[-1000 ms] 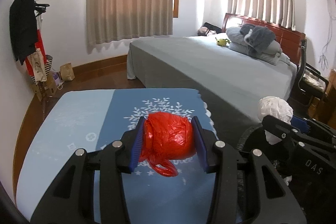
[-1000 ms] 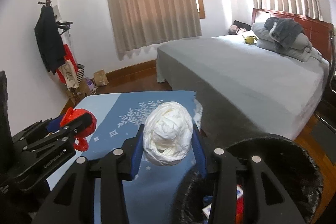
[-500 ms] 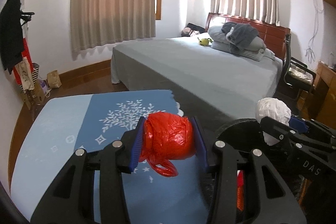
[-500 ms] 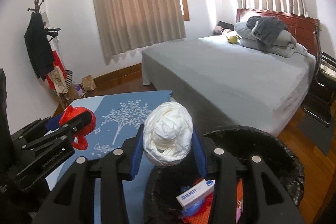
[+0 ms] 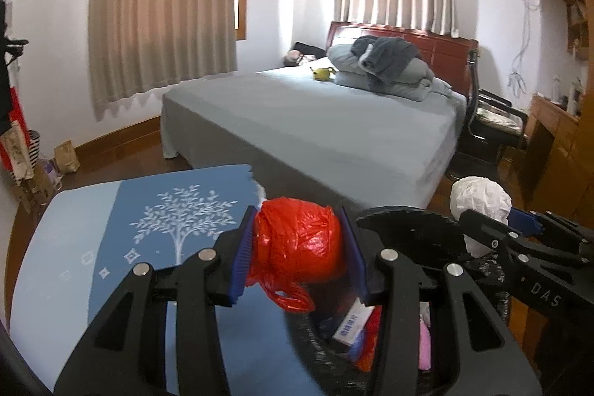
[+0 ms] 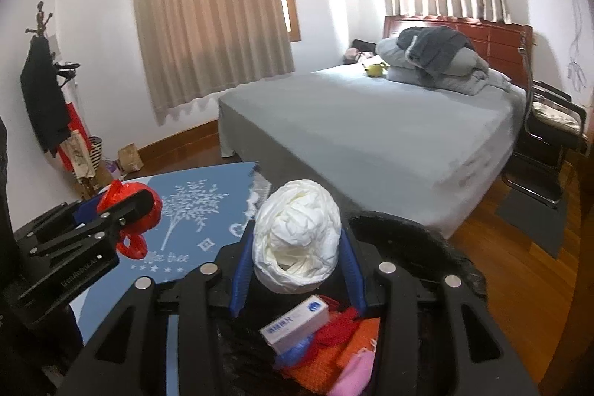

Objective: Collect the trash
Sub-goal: 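Carry the red bag and white tissue over the black bin with both tools, then open both tools to drop the red bag and tissue into the bin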

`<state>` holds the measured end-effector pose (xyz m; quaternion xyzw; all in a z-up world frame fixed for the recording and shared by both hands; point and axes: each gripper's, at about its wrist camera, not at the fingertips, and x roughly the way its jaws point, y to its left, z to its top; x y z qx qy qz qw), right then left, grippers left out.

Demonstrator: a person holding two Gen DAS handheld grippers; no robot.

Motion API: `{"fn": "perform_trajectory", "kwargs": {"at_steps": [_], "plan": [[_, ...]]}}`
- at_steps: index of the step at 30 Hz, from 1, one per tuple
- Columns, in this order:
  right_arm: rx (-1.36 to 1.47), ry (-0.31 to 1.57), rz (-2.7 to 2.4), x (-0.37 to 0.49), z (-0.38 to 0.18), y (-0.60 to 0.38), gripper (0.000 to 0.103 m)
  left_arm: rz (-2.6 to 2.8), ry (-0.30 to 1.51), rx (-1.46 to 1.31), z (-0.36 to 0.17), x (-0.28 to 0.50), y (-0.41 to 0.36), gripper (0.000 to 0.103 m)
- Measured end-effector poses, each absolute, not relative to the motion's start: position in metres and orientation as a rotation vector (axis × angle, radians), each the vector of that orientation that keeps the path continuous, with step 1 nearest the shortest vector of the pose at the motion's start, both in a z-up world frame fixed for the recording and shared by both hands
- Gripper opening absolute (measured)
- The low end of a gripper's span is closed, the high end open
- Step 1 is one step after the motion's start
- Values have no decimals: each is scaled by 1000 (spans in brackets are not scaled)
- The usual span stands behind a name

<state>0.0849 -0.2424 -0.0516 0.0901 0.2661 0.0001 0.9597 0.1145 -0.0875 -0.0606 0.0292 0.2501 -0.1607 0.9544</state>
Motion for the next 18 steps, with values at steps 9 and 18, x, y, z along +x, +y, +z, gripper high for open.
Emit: {"fn": "perform_trajectory", "kwargs": {"at_steps": [9, 18], "plan": [[198, 549, -73, 68, -60, -272, 43, -404, 507, 81, -67, 110, -120, 43], [206, 572, -113, 63, -71, -293, 43, -500, 522, 89, -82, 111, -148, 43]]}}
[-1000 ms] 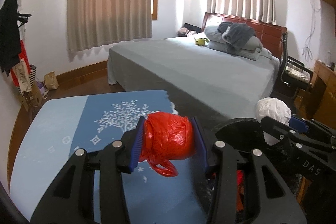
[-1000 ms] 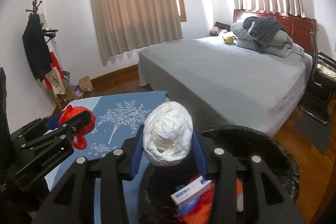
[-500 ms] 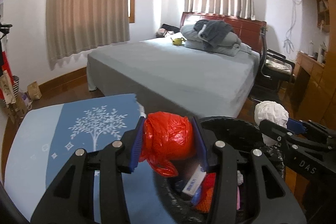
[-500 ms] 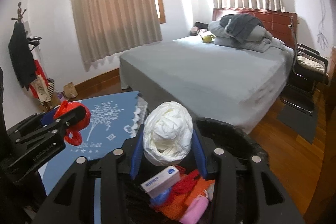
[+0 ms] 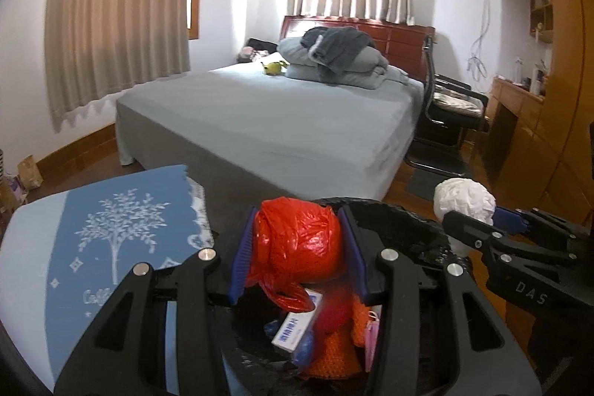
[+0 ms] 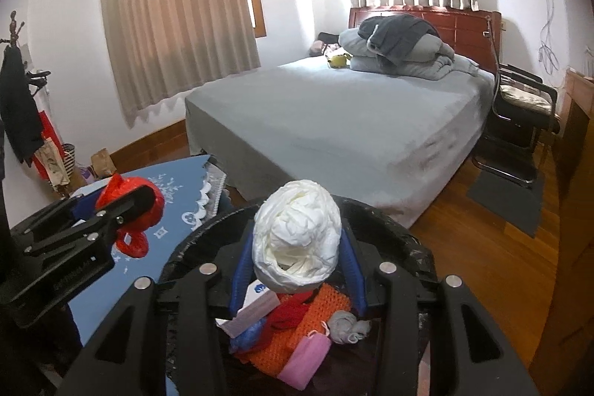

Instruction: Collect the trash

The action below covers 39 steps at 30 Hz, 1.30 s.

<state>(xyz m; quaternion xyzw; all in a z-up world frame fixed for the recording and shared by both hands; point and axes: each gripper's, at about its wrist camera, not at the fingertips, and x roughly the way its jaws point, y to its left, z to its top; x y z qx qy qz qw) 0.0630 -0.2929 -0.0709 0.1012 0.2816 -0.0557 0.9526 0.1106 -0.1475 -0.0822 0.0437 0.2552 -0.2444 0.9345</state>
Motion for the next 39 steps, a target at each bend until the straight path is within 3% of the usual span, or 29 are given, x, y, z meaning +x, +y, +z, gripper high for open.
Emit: {"fn": "perform_trajectory", "kwargs": {"at_steps": [5, 9, 16, 20, 24, 39], "plan": [[214, 591, -127, 67, -80, -302, 47, -544, 541, 87, -94, 116, -156, 46], [211, 610, -136, 71, -88, -307, 50, -564, 575, 76, -103, 124, -157, 57], [203, 607, -142, 71, -88, -310, 73, -485, 591, 71, -107, 137, -137, 71], [195, 593, -149, 68, -84, -307, 96, -435, 580, 74, -99, 137, -121, 84], [192, 583, -134, 65, -75, -300, 97, -387, 562, 82, -87, 131, -101, 91], [197, 556, -21, 45, -27, -258, 97, -271, 515, 90, -37, 80, -57, 95]]}}
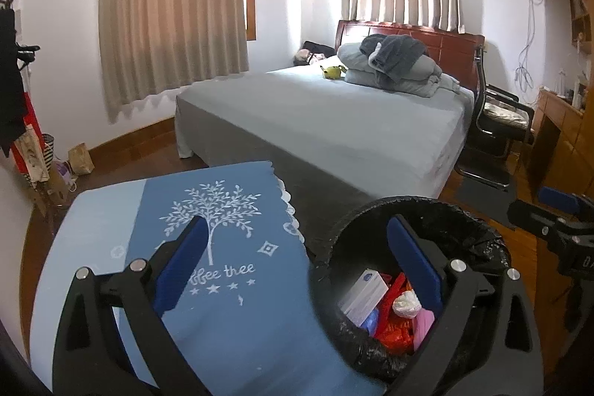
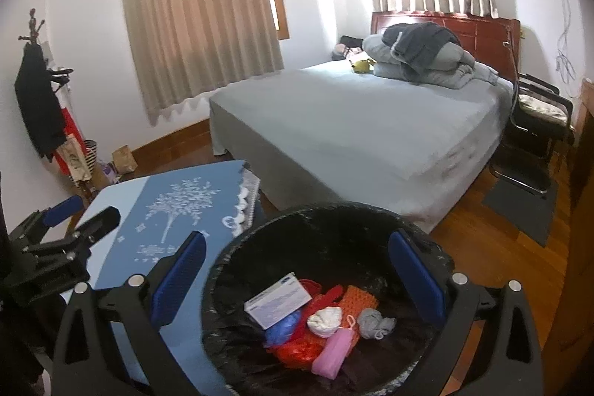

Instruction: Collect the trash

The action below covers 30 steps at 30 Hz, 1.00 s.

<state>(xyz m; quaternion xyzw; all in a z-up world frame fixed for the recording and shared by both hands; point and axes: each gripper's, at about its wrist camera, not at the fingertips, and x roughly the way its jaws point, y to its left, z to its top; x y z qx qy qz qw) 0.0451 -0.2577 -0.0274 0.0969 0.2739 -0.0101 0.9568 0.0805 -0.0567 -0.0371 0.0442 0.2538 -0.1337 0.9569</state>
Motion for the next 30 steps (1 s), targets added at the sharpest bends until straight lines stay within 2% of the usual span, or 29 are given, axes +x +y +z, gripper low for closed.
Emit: {"fn": "perform_trajectory", "kwargs": {"at_steps": [10, 30], "plan": [[165, 528, 13, 32, -4, -237, 97, -256, 485, 89, -13, 51, -51, 96], [153, 518, 21, 28, 2, -230, 97, -245, 462, 81, -1, 40, -47, 96]]}}
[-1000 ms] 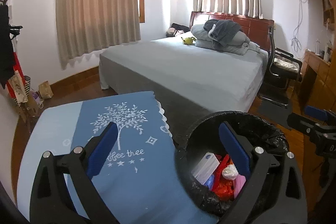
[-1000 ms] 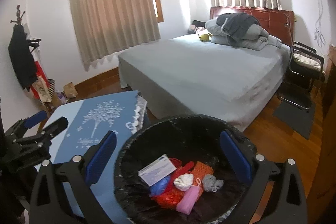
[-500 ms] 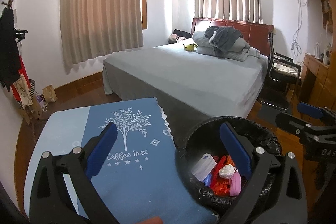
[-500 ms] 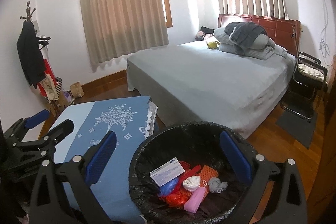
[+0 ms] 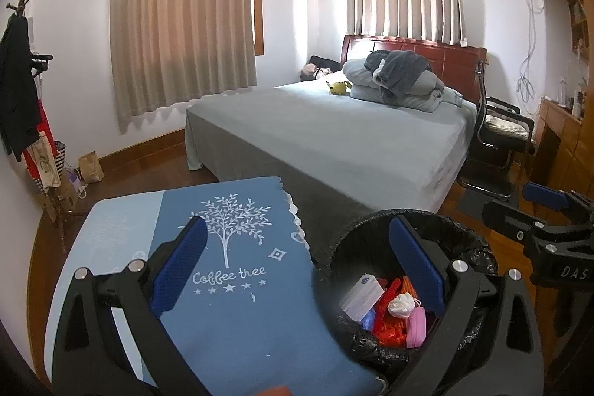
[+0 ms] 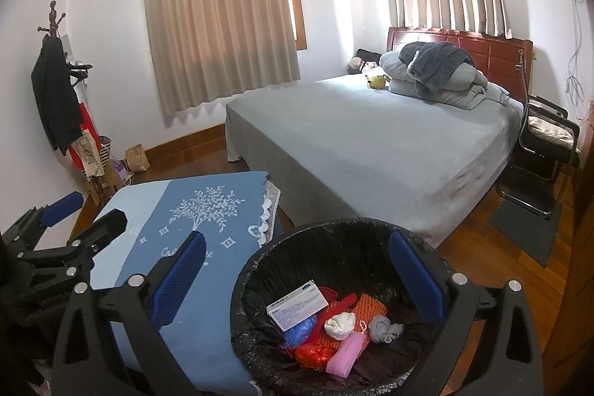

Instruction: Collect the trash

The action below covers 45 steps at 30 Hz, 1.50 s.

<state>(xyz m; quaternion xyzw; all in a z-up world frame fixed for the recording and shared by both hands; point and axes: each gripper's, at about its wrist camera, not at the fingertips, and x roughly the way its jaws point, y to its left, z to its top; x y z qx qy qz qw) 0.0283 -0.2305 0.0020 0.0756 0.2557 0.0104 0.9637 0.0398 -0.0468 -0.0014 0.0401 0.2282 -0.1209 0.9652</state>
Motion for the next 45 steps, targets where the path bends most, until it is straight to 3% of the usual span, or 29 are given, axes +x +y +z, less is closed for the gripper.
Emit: {"fn": "perform_trajectory", "kwargs": {"at_steps": [45], "plan": [[151, 522, 24, 30, 0, -227, 97, -240, 462, 80, -1, 39, -44, 96]]}}
